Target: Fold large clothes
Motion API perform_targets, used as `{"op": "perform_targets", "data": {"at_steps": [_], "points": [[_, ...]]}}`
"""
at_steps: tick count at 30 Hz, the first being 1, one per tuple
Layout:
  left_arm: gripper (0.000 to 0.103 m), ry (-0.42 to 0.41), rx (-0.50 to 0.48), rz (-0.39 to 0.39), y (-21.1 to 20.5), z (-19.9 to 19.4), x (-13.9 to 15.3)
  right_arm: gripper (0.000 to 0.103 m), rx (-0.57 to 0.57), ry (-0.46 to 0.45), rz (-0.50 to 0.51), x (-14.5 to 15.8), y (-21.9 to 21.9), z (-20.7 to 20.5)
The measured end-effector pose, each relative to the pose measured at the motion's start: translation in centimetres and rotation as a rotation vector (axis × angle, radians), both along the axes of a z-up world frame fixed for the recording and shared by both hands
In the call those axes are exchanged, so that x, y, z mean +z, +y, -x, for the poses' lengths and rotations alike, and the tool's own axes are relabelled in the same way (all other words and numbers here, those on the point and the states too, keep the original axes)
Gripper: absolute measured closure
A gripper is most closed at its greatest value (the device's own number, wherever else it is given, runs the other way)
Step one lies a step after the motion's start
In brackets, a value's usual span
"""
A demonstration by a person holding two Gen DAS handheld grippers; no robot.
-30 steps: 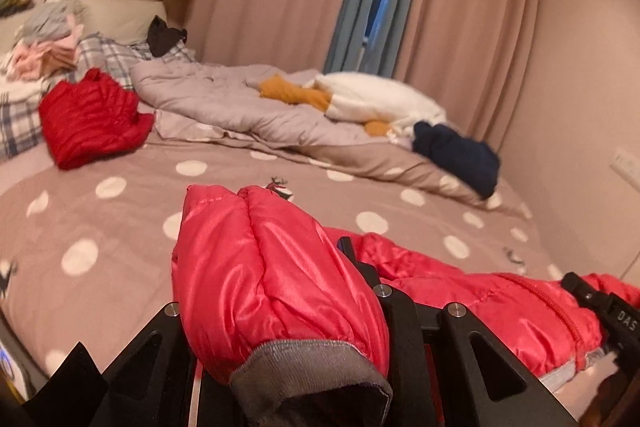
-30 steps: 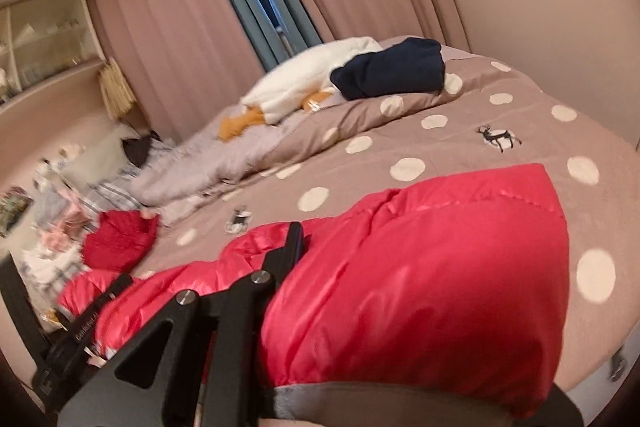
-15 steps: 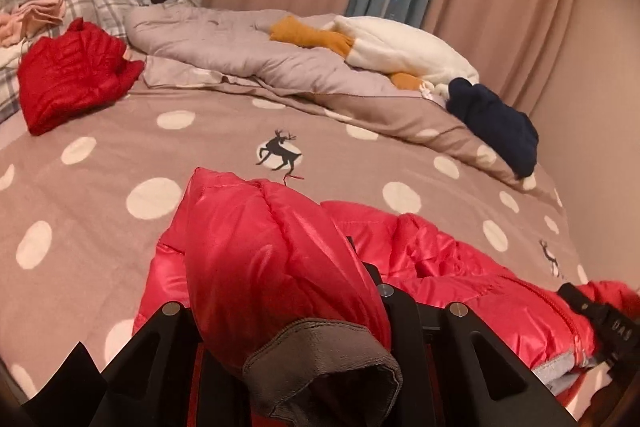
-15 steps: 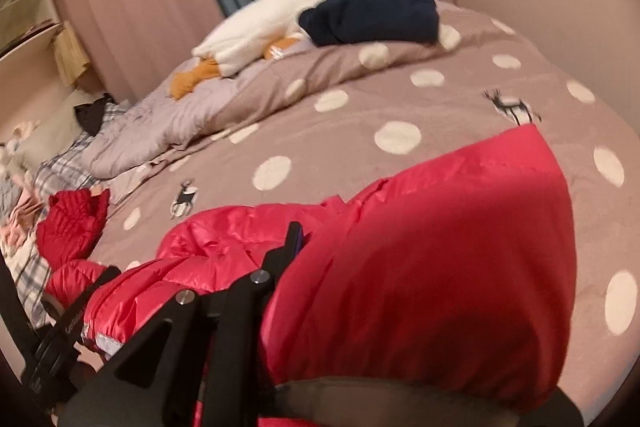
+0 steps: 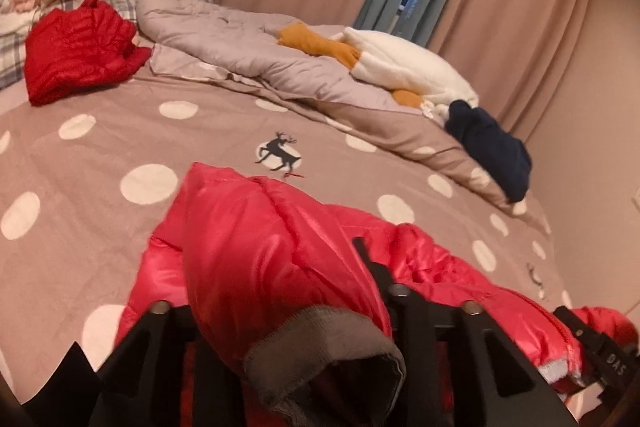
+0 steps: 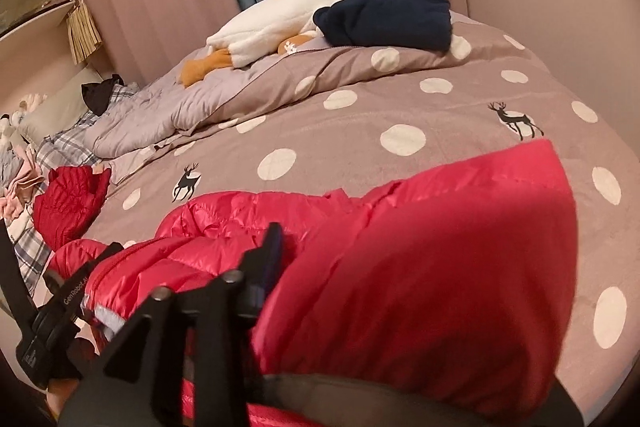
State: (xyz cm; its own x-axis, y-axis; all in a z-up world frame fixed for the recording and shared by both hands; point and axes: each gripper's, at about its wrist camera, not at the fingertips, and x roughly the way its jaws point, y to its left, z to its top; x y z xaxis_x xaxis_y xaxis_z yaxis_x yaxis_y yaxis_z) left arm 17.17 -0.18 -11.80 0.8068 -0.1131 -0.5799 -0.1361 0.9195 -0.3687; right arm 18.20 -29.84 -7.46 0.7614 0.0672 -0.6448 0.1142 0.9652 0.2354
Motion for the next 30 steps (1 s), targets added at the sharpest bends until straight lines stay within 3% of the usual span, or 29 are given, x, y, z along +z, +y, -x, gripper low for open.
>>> {"op": "perform_targets", "data": {"at_steps": [4,7,10,12,21,30], "points": [[0.038,-0.04,0.005,-0.006,-0.5,0.5,0.6,0.049,-0.007,-0.003,-0.004,-0.1,0.7,-0.1],[0.02,-0.094,0.033,-0.036,-0.6,1.1,1.1,0.033,0.004,-0.012,0.007,0.0,1.4,0.0],[0.013,-0.12,0.029,-0.038,-0.5,1.3,1.6,0.019,0.018,-0.046,-0.002,0.3,1.9,0.4],[0.009,-0.122,0.035,-0.018,0.0,1.3,1.7,0.003,0.016,-0.061,-0.018,0.4,1.9,0.6],[0.008,-0.12,0.083,0.047,2.1,1.3,1.8,0.001,-0.011,-0.062,-0.084,0.0,2.1,0.9],[0.005,-0.236,0.186,0.076,4.4,3.1,3.3,0.0,-0.025,-0.155,-0.155,1.5,2.4,2.3]]}}
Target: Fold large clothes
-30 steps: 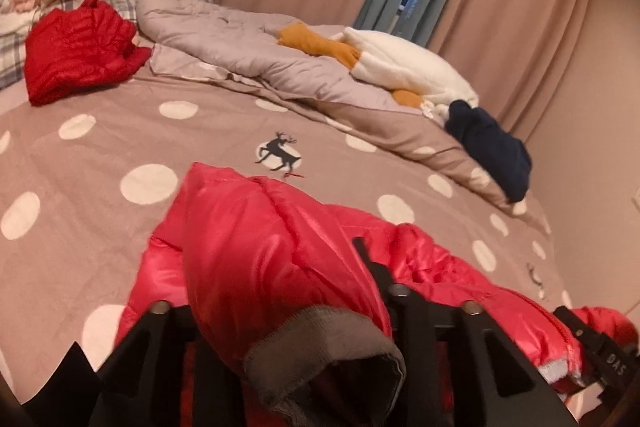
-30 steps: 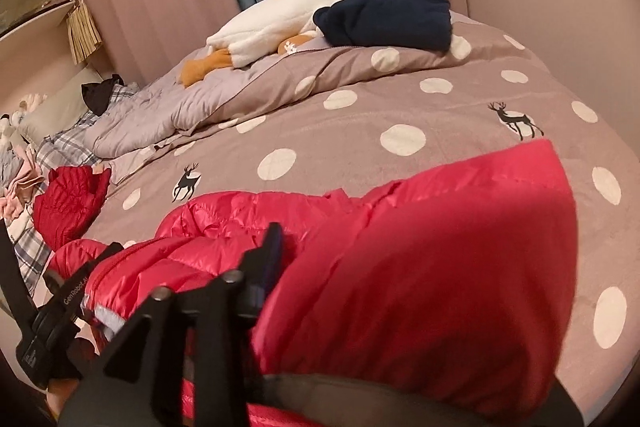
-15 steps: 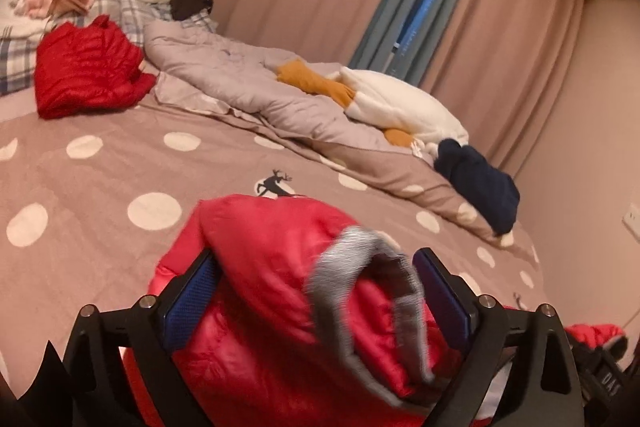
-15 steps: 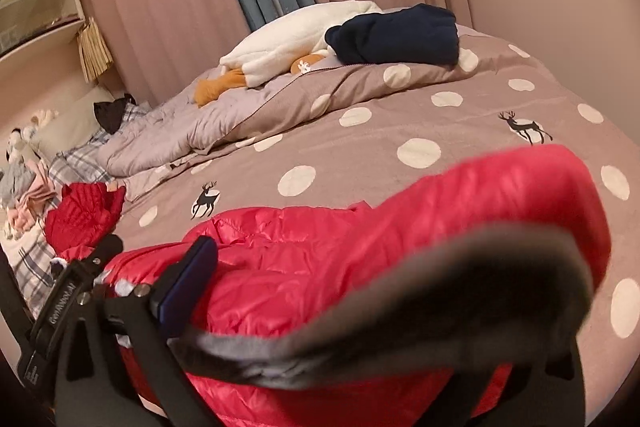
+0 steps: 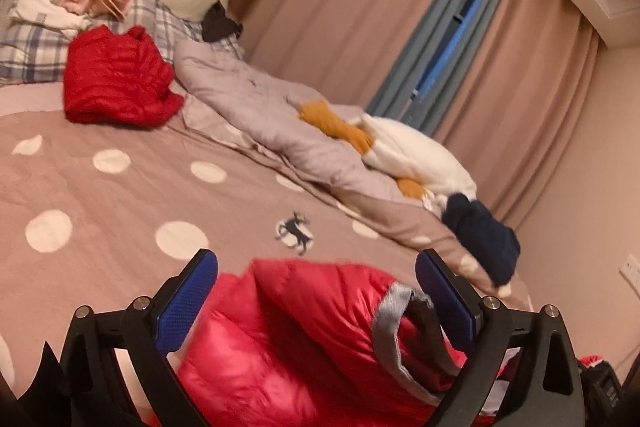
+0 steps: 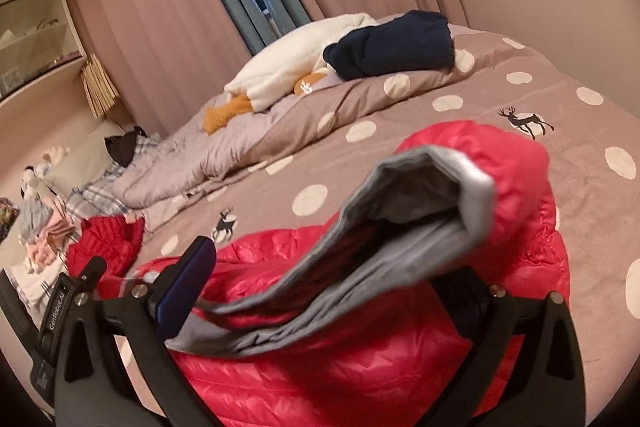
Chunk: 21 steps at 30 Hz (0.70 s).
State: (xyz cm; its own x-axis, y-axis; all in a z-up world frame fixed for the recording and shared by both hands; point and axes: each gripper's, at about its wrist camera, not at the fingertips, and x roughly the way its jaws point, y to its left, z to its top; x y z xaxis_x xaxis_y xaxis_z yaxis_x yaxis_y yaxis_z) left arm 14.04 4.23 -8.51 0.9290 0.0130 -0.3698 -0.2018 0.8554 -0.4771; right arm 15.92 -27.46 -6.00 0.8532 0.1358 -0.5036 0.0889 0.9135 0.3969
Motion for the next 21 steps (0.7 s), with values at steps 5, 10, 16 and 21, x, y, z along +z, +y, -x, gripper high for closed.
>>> {"op": "perform_targets", "data": {"at_steps": [5,10,16,21], "points": [[0.004,0.022,-0.006,0.031,1.3,-0.2,-0.1,0.0,-0.032,-0.04,0.038,0.6,0.5,0.5],[0.004,-0.022,0.029,0.018,2.1,0.9,0.1,0.0,-0.032,-0.093,0.018,1.6,0.1,1.2],[0.004,-0.08,0.105,0.038,4.3,2.5,1.0,0.0,-0.082,-0.145,-0.014,2.8,-0.9,2.3],[0.004,-0.003,0.105,0.117,6.5,1.3,0.0,0.0,-0.126,-0.19,-0.02,3.5,-1.2,3.3]]}}
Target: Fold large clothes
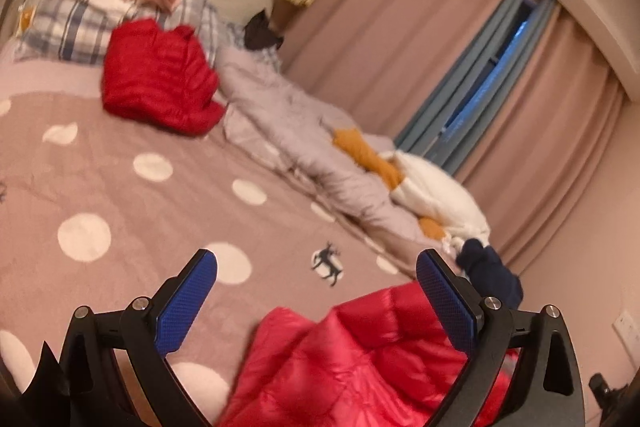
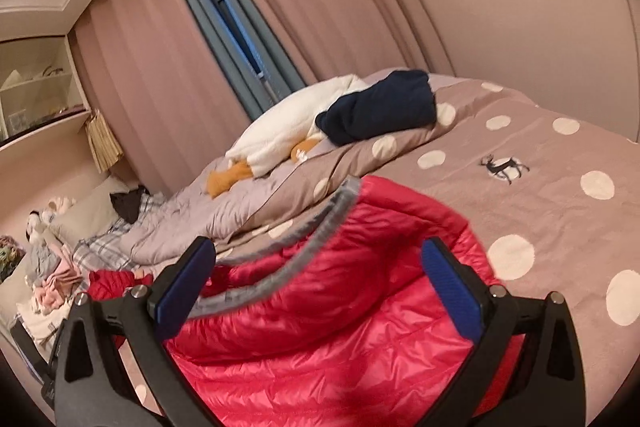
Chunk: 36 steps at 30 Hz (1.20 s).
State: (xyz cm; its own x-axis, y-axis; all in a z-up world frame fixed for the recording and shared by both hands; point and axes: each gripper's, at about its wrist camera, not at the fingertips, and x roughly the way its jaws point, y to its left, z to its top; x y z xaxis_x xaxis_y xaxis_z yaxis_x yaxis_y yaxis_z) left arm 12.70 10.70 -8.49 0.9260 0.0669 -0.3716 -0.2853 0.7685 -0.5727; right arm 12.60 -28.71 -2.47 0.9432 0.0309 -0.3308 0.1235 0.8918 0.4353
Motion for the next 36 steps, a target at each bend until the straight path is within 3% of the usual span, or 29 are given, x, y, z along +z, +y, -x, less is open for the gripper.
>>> {"op": "perform_targets", "data": {"at_steps": [6,10,12,17,19,22,25,30,36], "points": [[0.004,0.073,-0.086,0.003,-0.9,-1.2,-1.4,0.0,0.009,0.074,0.008,-1.5,0.4,-1.4],[0.004,0.153,-0.171,-0.128,-4.1,-3.2,-2.3,0.0,0.051,0.137,0.051,-3.1,1.3,-3.2],[0.004,0.194,-0.206,-0.15,-5.1,-4.2,-3.4,0.0,0.071,0.183,0.083,-4.2,1.7,-4.4],[0.004,0.329,-0.339,-0.041,-5.9,-7.6,-7.1,0.0,0.049,0.288,0.177,-8.0,1.2,-7.8],[0.004,0.362,-0.35,-0.045,-5.8,-8.3,-7.7,0.0,0.038,0.327,0.189,-9.3,0.4,-8.8],[0.001,0.355,-0.327,-0.071,-5.7,-8.5,-8.9,0.0,0.07,0.37,0.17,-11.4,-0.5,-9.9],[0.001,0.328,-0.298,-0.079,-6.1,-8.6,-10.6,0.0,0.053,0.342,0.209,-12.2,-0.4,-10.3],[0.001,0.302,-0.268,-0.184,-7.3,-8.7,-10.8,0.0,0.015,0.324,0.305,-13.3,0.7,-11.0],[0.001,0.272,-0.289,-0.139,-6.5,-9.2,-11.7,0.0,0.03,0.346,0.294,-14.2,0.1,-12.0]]}}
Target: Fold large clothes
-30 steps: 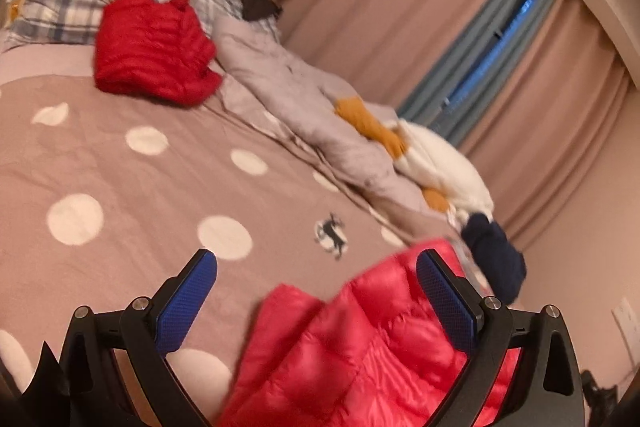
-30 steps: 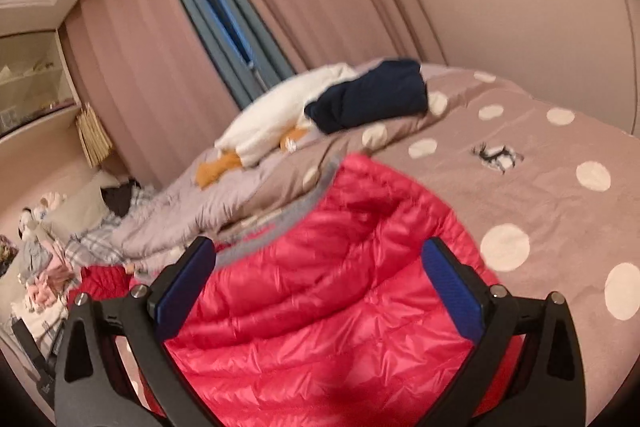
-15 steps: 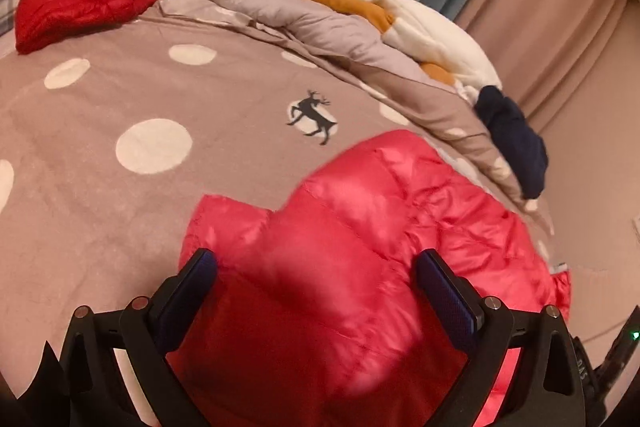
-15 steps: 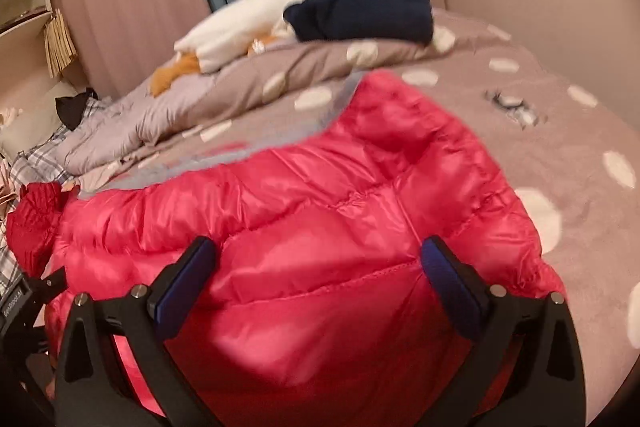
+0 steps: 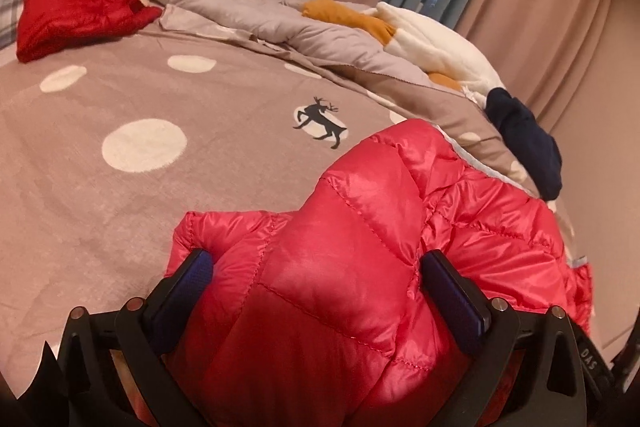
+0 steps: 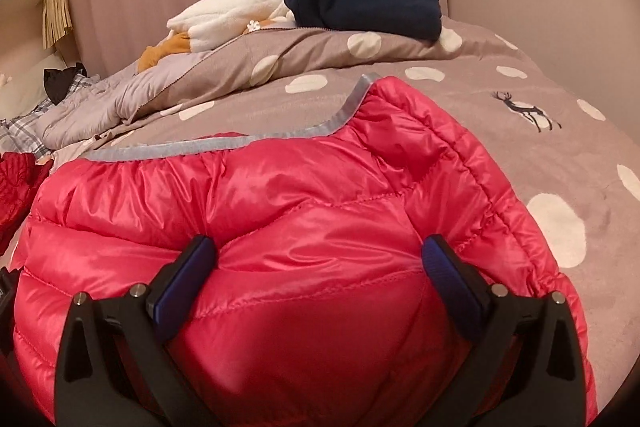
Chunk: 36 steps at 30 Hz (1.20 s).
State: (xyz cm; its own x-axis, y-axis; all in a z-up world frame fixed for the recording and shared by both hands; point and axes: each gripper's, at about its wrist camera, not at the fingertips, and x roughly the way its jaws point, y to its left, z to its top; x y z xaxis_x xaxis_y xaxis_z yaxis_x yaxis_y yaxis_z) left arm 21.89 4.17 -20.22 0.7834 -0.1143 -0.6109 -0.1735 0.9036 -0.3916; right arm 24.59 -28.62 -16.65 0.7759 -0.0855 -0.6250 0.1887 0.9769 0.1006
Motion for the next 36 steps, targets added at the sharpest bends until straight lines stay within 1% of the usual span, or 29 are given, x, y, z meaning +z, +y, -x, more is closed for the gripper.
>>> {"op": "perform_targets", "data": {"at_steps": [4,9,10,12,14,15,16,17,18,20,21,22,24,25,26,27,29,30,31,32,33,35,36], "points": [[0.001,-0.016,-0.001,0.015,0.1,0.2,-0.1,0.0,-0.002,0.003,0.014,-0.1,0.2,-0.2],[0.001,0.017,-0.026,-0.006,0.2,1.1,0.8,0.0,-0.005,-0.014,0.014,0.0,0.4,0.1],[0.001,0.022,-0.026,0.008,0.5,1.8,1.0,0.0,-0.012,-0.017,0.021,0.1,0.5,0.3],[0.001,0.015,-0.008,0.083,1.7,3.3,1.1,0.0,-0.03,-0.018,0.049,0.3,0.9,0.6],[0.001,0.008,0.011,0.195,3.5,5.0,1.1,0.0,-0.04,-0.025,0.062,0.5,1.0,0.9],[0.001,0.018,0.017,0.248,4.4,5.5,1.0,0.0,-0.046,-0.026,0.057,0.7,0.9,1.1],[0.001,0.035,0.028,0.281,5.0,5.7,0.9,0.0,-0.053,-0.025,0.05,1.0,0.9,1.3],[0.001,0.076,0.073,0.317,6.1,6.0,0.6,0.0,-0.057,-0.028,0.046,1.3,0.8,1.6],[0.001,0.1,0.114,0.339,6.9,6.3,0.5,0.0,-0.06,-0.036,0.035,1.6,0.8,2.0],[0.001,0.097,0.155,0.376,8.3,6.8,0.3,0.0,-0.049,-0.065,-0.014,2.6,0.9,3.1],[0.001,0.1,0.167,0.384,8.6,6.8,0.2,0.0,-0.033,-0.09,-0.036,3.1,1.1,3.7],[0.001,0.121,0.177,0.383,8.9,6.7,-0.1,0.0,-0.014,-0.115,-0.049,3.8,1.4,4.2],[0.001,0.178,0.126,0.363,8.4,5.9,-0.8,0.0,0.027,-0.16,-0.037,4.9,2.4,5.2],[0.001,0.168,0.102,0.32,7.7,5.9,-0.6,0.0,0.044,-0.17,-0.026,5.2,3.1,5.3],[0.001,0.158,0.086,0.31,7.3,6.0,-0.5,0.0,0.066,-0.171,-0.015,5.3,3.7,5.4],[0.001,0.155,0.046,0.328,6.7,6.1,-0.5,0.0,0.089,-0.157,-0.003,5.2,4.3,5.3],[0.001,0.168,-0.1,0.411,5.0,5.7,-1.1,0.0,0.097,-0.112,0.008,4.4,4.8,4.7],[0.001,0.17,-0.14,0.403,4.1,5.5,-1.2,0.0,0.092,-0.081,0.01,3.8,4.8,4.3],[0.001,0.162,-0.156,0.383,3.4,5.5,-1.1,0.0,0.079,-0.017,0.014,2.7,4.8,3.4],[0.001,0.145,-0.165,0.355,2.8,5.4,-1.1,0.0,0.073,0.018,0.016,2.0,4.7,3.0],[0.001,0.132,-0.165,0.343,2.5,5.3,-1.1,0.0,0.067,0.03,0.019,1.5,4.6,2.7],[0.001,0.123,-0.14,0.367,2.4,4.9,-1.5,0.0,0.063,0.023,0.026,1.2,4.7,2.6],[0.001,0.12,-0.115,0.406,2.7,4.5,-1.6,0.0,0.065,0.03,0.035,1.2,4.7,2.6]]}}
